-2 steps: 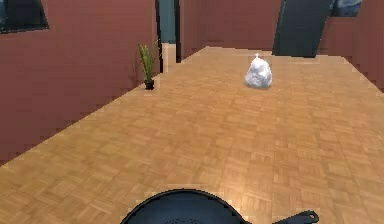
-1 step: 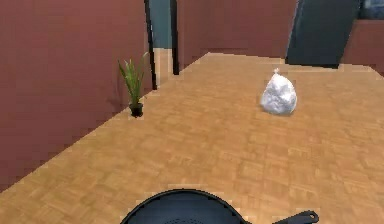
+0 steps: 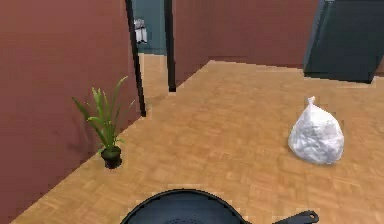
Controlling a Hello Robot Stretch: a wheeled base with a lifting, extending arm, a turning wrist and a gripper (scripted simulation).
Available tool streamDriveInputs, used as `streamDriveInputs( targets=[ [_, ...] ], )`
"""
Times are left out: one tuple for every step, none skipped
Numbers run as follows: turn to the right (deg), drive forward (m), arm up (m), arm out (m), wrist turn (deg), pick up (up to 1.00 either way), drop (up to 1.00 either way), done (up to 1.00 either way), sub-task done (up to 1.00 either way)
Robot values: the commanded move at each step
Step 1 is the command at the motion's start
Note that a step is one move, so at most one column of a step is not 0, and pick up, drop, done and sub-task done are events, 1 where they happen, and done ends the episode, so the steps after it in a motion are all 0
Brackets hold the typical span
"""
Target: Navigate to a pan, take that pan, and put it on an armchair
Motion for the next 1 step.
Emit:
streamDriveInputs(
  targets=[
    [0.0,1.00,0.00,0.00,0.0,0.00,0.00,0.00,0.00]
  ],
)
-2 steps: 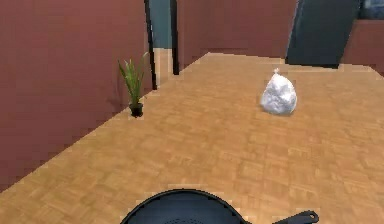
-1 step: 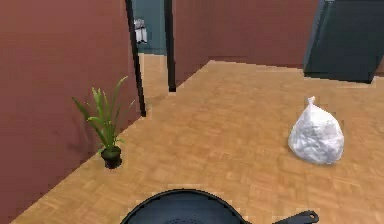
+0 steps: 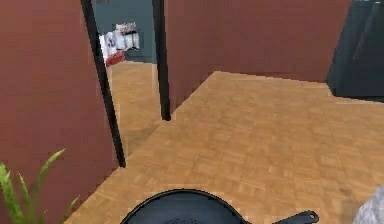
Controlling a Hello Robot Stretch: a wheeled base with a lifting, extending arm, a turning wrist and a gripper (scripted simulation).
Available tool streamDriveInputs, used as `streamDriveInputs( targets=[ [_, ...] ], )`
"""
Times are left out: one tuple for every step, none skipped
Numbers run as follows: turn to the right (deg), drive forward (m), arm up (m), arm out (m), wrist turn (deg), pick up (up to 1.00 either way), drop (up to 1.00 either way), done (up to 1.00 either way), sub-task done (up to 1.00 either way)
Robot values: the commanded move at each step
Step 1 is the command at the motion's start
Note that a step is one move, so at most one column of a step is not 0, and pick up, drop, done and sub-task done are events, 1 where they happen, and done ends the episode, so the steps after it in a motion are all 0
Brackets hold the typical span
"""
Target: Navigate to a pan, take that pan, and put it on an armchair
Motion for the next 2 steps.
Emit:
streamDriveInputs(
  targets=[
    [0.0,0.20,0.00,0.00,0.0,0.00,0.00,0.00,0.00],
    [18.0,0.00,0.00,0.00,0.0,0.00,0.00,0.00,0.00]
  ],
)
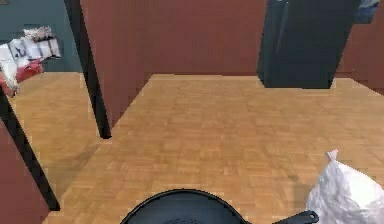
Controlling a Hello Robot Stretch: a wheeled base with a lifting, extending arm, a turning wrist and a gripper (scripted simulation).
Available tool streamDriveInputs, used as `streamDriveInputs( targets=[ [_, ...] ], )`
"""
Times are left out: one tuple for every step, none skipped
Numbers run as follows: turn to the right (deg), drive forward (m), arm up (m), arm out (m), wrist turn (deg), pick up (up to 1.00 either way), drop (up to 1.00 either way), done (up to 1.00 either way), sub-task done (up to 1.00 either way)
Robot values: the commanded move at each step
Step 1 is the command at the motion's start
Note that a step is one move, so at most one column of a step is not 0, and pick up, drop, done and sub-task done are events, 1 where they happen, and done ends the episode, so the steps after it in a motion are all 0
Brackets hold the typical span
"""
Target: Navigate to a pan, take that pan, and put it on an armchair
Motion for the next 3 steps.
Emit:
streamDriveInputs(
  targets=[
    [0.0,0.30,0.00,0.00,0.0,0.00,0.00,0.00,0.00],
    [-33.0,0.00,0.00,0.00,0.0,0.00,0.00,0.00,0.00],
    [-3.0,0.00,0.00,0.00,0.0,0.00,0.00,0.00,0.00]
  ],
)
